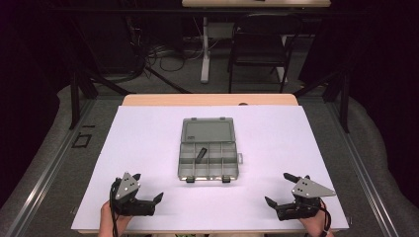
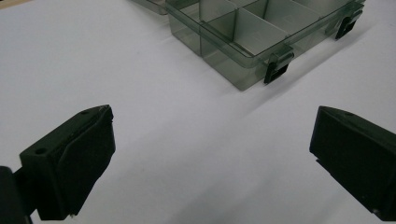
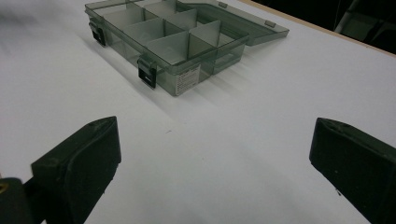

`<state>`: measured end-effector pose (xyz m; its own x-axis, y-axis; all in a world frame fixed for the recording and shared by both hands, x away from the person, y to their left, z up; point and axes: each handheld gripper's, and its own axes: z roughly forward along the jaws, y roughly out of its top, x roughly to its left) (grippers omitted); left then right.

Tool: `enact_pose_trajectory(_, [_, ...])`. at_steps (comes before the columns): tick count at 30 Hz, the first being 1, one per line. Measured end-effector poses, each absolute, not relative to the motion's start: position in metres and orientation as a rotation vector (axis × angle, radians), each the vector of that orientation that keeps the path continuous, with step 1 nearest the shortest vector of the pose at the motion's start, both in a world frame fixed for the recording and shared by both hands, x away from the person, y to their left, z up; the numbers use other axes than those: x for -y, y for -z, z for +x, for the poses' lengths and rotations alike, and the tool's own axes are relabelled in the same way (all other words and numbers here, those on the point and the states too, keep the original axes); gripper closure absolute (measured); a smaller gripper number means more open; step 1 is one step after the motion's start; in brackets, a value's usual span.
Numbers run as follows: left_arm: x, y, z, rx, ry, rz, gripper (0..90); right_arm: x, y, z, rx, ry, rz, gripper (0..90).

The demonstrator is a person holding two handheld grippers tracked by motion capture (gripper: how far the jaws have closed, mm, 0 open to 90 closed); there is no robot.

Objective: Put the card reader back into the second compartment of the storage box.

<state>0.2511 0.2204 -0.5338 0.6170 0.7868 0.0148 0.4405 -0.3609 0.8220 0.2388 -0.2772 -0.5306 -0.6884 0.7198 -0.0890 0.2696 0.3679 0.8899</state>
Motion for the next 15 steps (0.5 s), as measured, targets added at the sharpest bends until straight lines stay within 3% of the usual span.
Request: enact_pose_trajectory(15, [-0.2232, 0.5375, 0.2524, -0.984, -0.517, 1.994, 0.2, 0.2770, 0.5311, 0.2385, -2.163, -1.283, 0.849, 2.1])
